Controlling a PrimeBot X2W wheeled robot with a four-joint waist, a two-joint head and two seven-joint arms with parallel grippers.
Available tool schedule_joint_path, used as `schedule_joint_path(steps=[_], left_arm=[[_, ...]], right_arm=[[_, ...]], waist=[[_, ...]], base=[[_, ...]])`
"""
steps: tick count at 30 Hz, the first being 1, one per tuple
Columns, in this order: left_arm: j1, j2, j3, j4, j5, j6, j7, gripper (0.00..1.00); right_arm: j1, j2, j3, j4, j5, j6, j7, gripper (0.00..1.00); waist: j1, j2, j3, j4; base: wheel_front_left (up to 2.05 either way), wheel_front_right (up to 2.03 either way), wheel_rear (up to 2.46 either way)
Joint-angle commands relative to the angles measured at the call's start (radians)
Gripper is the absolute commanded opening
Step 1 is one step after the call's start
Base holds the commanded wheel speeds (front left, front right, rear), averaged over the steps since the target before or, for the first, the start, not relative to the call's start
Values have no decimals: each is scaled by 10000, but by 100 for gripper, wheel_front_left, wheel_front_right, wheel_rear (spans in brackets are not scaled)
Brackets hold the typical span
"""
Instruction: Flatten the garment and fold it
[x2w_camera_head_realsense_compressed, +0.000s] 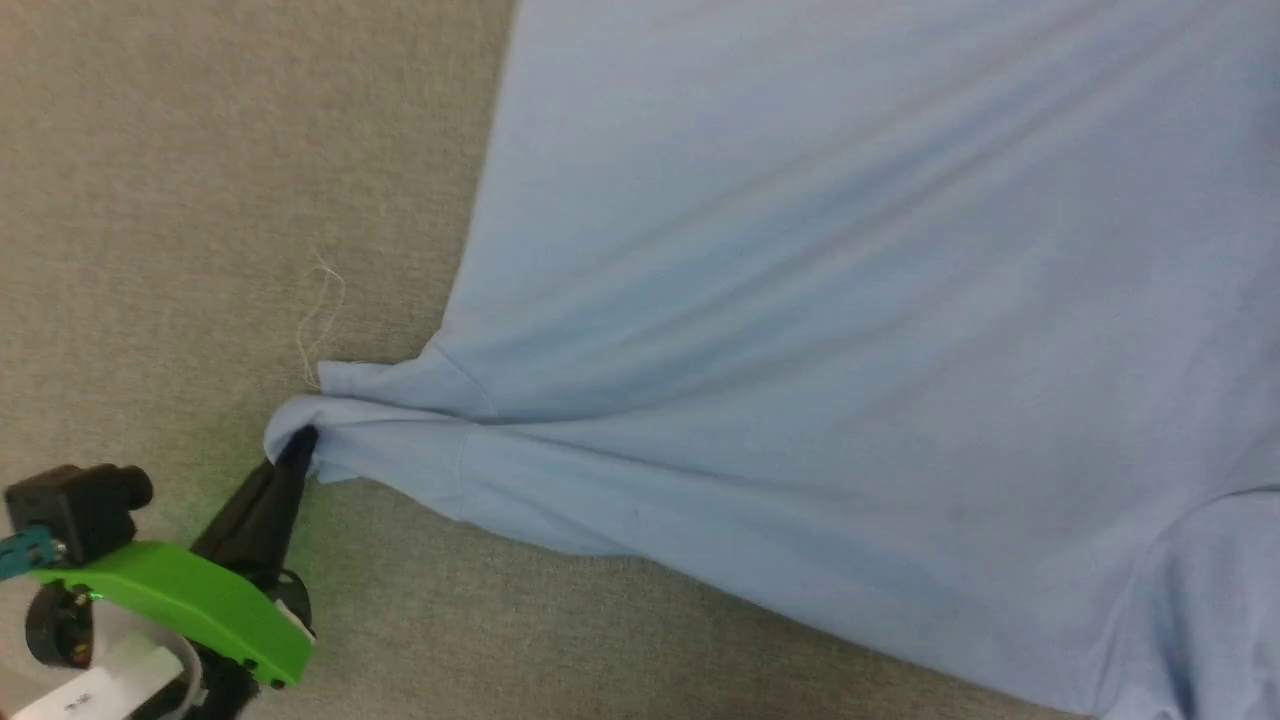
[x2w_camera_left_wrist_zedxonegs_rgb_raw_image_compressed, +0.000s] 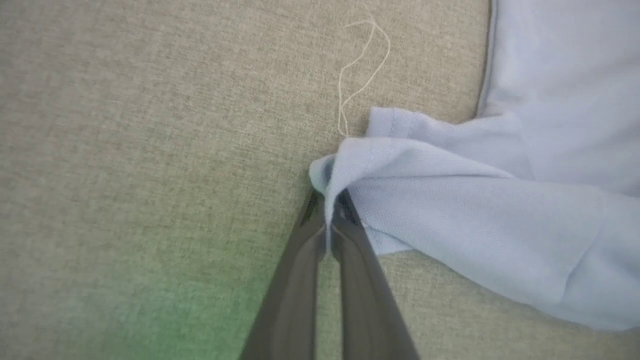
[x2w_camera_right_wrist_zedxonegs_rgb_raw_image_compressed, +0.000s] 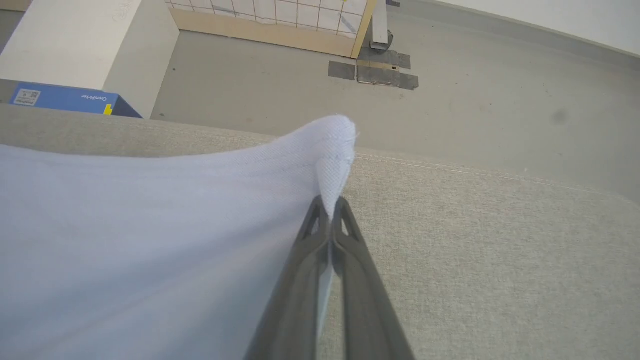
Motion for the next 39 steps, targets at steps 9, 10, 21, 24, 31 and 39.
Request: schedule_joint_path(steps=[9,10,21,24,31,39], left_arm=[[251,-354,-707,378,231,736,608,0],[300,-386,-754,374,232,801,651,0],[696,-627,-1184,384,327,1377,992,0],[712,-672,-1262,461,311,1392,1038,0],[747,-780,-1399,708,232,1378,1101,0],[865,-820,-1420,877,186,1439,1085,0]], right_arm=[[3137,-891,107,-710,1757,-15,1088,0],[3550,-954,149,-890,1930,-15,1201,0],[9114,376,-155,-3394,3196,-15,1411,0],[10188,952,-114,-3393,3290,-15,1188,0],[12024,2036,504,-2427,3273,-15,433,0],[11876,2270,463,-2555,3689,-15,-925,100]], waist=[[-1,41,-3588,-1374],[-1,41,-3735,-1466],[-1,41,-4879,-1969],[-1,41,-4972,-1948],[-1,41,-5182,-1797],[-1,41,-5427,-1897]], base=[[0,0,0],[0,0,0],[0,0,0],[0,0,0],[0,0,0],[0,0,0]])
